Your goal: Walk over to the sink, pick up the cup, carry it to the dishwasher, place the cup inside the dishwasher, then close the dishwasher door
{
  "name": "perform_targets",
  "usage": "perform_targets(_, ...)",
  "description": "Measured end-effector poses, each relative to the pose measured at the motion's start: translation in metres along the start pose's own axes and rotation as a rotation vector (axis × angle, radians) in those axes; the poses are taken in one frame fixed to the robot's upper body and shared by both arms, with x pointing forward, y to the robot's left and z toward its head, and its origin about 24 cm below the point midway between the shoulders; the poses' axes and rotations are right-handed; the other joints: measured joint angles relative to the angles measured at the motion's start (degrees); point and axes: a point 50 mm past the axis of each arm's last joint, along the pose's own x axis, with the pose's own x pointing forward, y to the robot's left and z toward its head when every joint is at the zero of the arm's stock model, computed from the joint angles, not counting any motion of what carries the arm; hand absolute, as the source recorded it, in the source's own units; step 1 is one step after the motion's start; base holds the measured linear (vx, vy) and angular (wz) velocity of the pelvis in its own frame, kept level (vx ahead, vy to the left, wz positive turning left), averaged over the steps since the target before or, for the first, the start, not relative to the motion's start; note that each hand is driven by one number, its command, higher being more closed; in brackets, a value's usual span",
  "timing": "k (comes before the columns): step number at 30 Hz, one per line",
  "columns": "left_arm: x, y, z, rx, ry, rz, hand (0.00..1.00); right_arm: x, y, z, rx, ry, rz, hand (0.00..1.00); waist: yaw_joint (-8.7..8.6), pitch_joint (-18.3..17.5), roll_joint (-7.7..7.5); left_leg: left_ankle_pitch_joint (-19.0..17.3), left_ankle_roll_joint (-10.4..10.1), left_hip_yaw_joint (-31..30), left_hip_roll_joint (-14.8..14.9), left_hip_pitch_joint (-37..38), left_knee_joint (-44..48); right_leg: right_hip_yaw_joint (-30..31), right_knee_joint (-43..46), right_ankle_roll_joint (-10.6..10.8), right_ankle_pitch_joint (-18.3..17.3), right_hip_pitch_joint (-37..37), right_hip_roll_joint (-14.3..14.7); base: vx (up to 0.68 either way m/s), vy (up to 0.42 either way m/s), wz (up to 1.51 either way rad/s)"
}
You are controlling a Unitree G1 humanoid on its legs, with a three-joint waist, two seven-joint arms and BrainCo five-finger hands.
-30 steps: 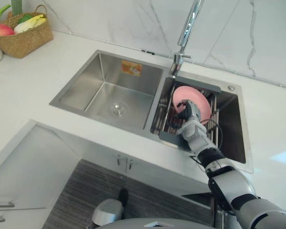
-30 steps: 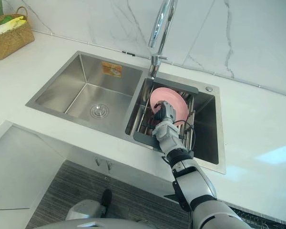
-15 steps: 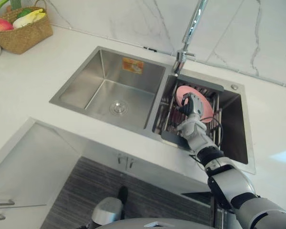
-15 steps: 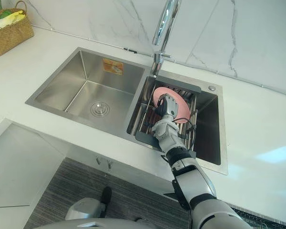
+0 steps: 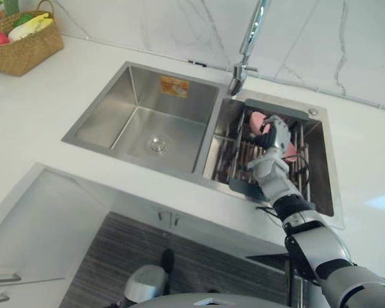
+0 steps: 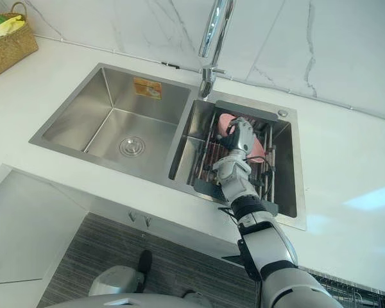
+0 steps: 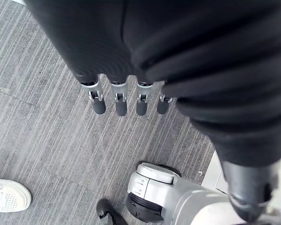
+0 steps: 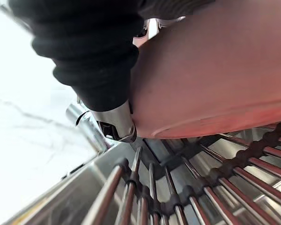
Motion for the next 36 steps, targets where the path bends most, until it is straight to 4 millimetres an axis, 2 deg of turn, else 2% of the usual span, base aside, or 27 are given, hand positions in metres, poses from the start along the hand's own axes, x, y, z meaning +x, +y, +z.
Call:
perform_targets(2, 0.0, 0.0, 0.0, -0.001, 0.001, 0.0, 0.0, 0.007, -0.012, -0.005, -0.004, 0.026, -0.063, 1.0, -0.18, 0.0, 0.04, 0.0, 0.0, 0.01, 0.01, -0.01, 0.0, 0.03, 0.02, 0.03, 0.03, -0.01, 0.03, 0.0, -0.04, -0.01)
perform_targets(6, 0.0, 0.0, -0.001, -0.003, 0.003, 0.0, 0.0, 0.012, -0.021, -0.001, 0.007, 0.007, -0.096, 1.0, -0.91, -0.03, 0.17, 0.01, 0.0, 0.03, 0.05, 0.05, 0.0, 0.11, 0.02, 0.04, 0.03, -0.03, 0.08, -0.01, -0.042, -0.02)
perform_targets(11, 0.0, -0.002, -0.001, -0.005, 0.004, -0.003, 0.0, 0.02, -0.037, -0.007, 0.007, 0.042, -0.133, 1.0, -1.09, -0.14, 0.5, 0.01, 0.0, 0.12, 0.06, 0.14, 0.0, 0.15, 0.01, -0.01, 0.0, 0.03, 0.1, 0.0, -0.013, 0.0)
perform_targets(16, 0.0, -0.002, -0.001, -0.01, 0.004, -0.005, 0.0, 0.02, -0.035, -0.015, -0.021, 0.101, -0.084, 1.0, -1.13, -0.2, 0.56, 0.01, -0.01, 0.11, 0.08, 0.22, 0.0, 0.14, -0.01, -0.08, -0.03, 0.07, 0.1, 0.0, -0.007, 0.0)
perform_targets(26, 0.0, -0.002, -0.002, -0.008, 0.007, -0.004, 0.0, 0.018, -0.025, -0.029, 0.087, 0.253, 0.017, 1.0, -1.04, -1.19, 0.53, 0.08, -0.1, 0.12, 0.07, 0.48, -0.01, 0.14, -0.03, -0.34, 0.13, 0.22, 0.06, 0.0, 0.0, 0.0)
perform_targets(36, 0.0, -0.002, -0.002, 0.007, 0.009, -0.006, 0.0, 0.017, -0.026, -0.038, 0.096, 0.304, 0.004, 1.0, -1.13, -1.27, 0.56, 0.09, -0.12, 0.38, 0.08, 0.89, -0.02, 0.3, -0.06, -0.54, 0.27, 0.86, 0.06, 0.0, 0.0, 0.0)
